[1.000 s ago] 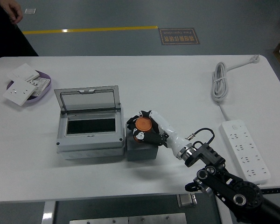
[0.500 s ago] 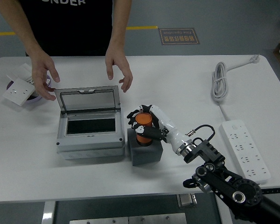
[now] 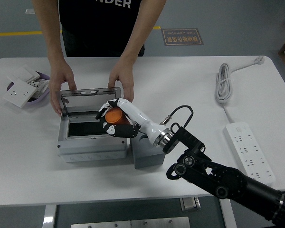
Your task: Pick up the cylinder from the cube,place it in the box,flap close box
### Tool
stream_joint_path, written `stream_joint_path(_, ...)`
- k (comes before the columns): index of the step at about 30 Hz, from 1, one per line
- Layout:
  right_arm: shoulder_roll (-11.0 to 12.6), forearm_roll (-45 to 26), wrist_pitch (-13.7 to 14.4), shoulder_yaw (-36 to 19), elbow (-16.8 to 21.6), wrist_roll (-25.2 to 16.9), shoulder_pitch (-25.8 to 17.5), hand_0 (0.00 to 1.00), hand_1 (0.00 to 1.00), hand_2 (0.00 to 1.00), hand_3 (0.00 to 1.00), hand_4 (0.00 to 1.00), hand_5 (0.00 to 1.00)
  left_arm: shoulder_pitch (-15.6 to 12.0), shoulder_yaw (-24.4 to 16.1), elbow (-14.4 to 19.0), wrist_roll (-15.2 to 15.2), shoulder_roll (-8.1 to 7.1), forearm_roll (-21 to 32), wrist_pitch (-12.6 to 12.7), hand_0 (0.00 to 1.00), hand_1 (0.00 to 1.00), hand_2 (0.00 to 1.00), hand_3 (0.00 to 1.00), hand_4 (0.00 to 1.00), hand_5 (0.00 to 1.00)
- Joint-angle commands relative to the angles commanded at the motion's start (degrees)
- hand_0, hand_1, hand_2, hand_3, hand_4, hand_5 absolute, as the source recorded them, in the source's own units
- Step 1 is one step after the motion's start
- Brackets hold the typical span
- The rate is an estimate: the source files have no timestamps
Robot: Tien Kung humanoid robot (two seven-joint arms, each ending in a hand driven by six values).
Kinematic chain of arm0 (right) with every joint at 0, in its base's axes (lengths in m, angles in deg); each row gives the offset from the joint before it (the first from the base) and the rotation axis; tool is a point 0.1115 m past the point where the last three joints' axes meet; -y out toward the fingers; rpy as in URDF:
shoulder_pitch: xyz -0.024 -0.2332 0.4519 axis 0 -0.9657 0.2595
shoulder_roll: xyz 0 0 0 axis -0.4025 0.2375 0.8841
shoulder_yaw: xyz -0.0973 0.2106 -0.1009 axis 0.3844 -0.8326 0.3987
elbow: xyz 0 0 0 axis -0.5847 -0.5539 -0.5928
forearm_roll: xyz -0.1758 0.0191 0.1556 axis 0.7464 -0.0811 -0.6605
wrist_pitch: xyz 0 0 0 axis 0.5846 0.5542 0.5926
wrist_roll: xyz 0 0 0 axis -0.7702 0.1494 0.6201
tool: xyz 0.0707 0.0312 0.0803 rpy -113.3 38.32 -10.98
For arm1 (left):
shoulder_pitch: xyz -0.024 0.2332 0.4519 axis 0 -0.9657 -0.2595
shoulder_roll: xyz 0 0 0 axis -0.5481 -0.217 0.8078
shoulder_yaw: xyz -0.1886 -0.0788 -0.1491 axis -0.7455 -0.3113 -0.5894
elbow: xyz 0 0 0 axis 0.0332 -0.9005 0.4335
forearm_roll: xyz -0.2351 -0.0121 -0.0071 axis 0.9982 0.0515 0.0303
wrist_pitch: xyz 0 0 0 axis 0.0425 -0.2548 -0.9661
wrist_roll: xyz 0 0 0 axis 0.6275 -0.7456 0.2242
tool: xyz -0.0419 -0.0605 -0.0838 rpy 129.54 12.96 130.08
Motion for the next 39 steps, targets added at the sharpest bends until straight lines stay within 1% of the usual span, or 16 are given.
stream_joint_path(4,-1.2,2.0,-0.6,3.0,-1.0,2.1,4.7,0.327,0.324,0.342,0.246,0.002,0.002,-0.2,-0.4,0.0,-0.2,-0.19,-0.3,0.1,0.923,0.852,0.854,0.951,0.002,0.002)
stream_joint_path(7,-2.0,0.5,-1.1,5.6,-2.1,4.1,8.1,0.327,0.324,0.342,0.246,0.002,0.002,-0.2,-0.6,0.0,-0.3,-0.39,-0.6,0.1,0.923,0.852,0.854,0.951,0.002,0.002)
stream_joint_path(10,-3.1,-2.1,-0.6,8.2,-3.5,6.0,11.4,0.319,0.319,0.338,0.242,0.002,0.002,-0.1,-0.8,0.0,-0.4,-0.66,-0.9,0.1,0.923,0.852,0.854,0.951,0.002,0.002)
stream_joint_path(13,-4.2,-1.5,0.4,9.9,-5.0,7.4,14.2,0.319,0.319,0.338,0.242,0.002,0.002,0.0,-0.9,0.0,-0.4,-0.87,-1.1,0.1,0.923,0.852,0.854,0.951,0.002,0.002)
stream_joint_path(18,-4.2,1.6,0.3,12.3,-7.2,9.2,17.3,0.32,0.323,0.342,0.25,0.002,0.002,0.1,-1.1,0.0,-0.5,-1.17,-1.4,0.1,0.923,0.852,0.854,0.951,0.002,0.002)
stream_joint_path(19,-4.2,2.4,0.1,12.8,-7.5,9.7,17.8,0.32,0.323,0.342,0.25,0.002,0.002,0.2,-1.2,0.0,-0.5,-1.24,-1.4,0.1,0.923,0.852,0.854,0.951,0.002,0.002)
stream_joint_path(20,-4.2,3.2,-0.3,13.2,-7.7,10.3,18.2,0.34,0.347,0.365,0.293,0.002,0.002,0.2,-1.2,0.0,-0.5,-1.31,-1.5,0.1,0.923,0.852,0.854,0.951,0.002,0.002)
stream_joint_path(25,-4.2,7.7,-2.6,15.3,-8.3,13.8,19.6,0.34,0.347,0.365,0.293,0.002,0.002,0.3,-1.4,0.0,-0.5,-1.54,-1.7,0.1,0.923,0.852,0.854,0.951,0.002,0.002)
stream_joint_path(26,-4.2,8.2,-2.9,15.6,-8.3,14.3,19.8,0.345,0.367,0.422,0.418,0.002,0.002,0.2,-1.4,0.0,-0.5,-1.57,-1.7,0.1,0.923,0.852,0.854,0.951,0.002,0.002)
stream_joint_path(31,-4.2,9.2,-5.1,17.0,-8.5,16.2,21.0,0.345,0.367,0.422,0.418,0.002,0.002,0.2,-1.5,0.0,-0.6,-1.74,-1.9,0.1,0.923,0.852,0.854,0.951,0.002,0.002)
stream_joint_path(32,-4.2,9.3,-5.6,17.1,-8.5,16.6,21.2,0.368,0.424,0.482,0.512,0.002,0.002,0.3,-1.5,0.0,-0.6,-1.78,-1.9,0.1,0.923,0.852,0.854,0.951,0.002,0.002)
stream_joint_path(37,-4.2,10.8,-8.2,17.7,-9.1,18.4,22.1,0.368,0.424,0.482,0.512,0.002,0.002,0.4,-1.5,0.0,-0.6,-1.94,-2.0,0.1,0.923,0.852,0.854,0.951,0.002,0.002)
stream_joint_path(38,-4.2,11.1,-8.5,17.9,-9.2,18.8,22.3,0.471,0.496,0.558,0.581,0.039,0.002,0.4,-1.6,0.0,-0.6,-1.95,-2.1,0.1,0.923,0.852,0.854,0.951,0.002,0.002)
stream_joint_path(39,-4.2,11.2,-8.7,18.0,-9.2,19.0,22.4,0.471,0.496,0.558,0.581,0.039,0.002,0.4,-1.6,0.0,-0.6,-1.96,-2.1,0.1,0.923,0.852,0.854,0.951,0.002,0.002)
